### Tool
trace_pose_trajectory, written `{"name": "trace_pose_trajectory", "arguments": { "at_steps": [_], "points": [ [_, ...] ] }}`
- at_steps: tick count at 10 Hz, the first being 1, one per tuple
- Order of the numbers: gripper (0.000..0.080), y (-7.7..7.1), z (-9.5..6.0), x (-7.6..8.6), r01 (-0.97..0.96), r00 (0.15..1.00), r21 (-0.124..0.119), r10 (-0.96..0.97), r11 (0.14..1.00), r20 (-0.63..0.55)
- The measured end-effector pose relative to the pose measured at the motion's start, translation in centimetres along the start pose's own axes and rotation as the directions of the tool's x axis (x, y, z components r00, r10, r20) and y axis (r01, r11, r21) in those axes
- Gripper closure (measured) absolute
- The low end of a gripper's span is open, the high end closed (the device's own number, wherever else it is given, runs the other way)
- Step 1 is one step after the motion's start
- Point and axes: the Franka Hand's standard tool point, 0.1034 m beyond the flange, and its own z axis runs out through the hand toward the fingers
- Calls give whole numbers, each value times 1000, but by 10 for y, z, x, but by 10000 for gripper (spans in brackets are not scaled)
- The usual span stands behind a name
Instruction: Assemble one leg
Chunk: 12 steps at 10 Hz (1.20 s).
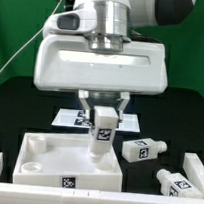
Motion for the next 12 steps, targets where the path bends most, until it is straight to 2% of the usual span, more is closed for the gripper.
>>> {"name": "trace_pose_trajectory", "arguments": {
  "at_steps": [1, 4, 10, 12],
  "points": [
    [517, -7, 1, 1, 0, 1000, 9, 0, 1000, 1],
    [517, -15, 7, -1, -3, 1000, 19, 3, 1000, 8],
    [517, -9, 16, -13, -17, 1000, 17, 17, 1000, 27],
    [517, -5, 17, -14, -14, 1000, 0, 14, 1000, 13]
  ]
}}
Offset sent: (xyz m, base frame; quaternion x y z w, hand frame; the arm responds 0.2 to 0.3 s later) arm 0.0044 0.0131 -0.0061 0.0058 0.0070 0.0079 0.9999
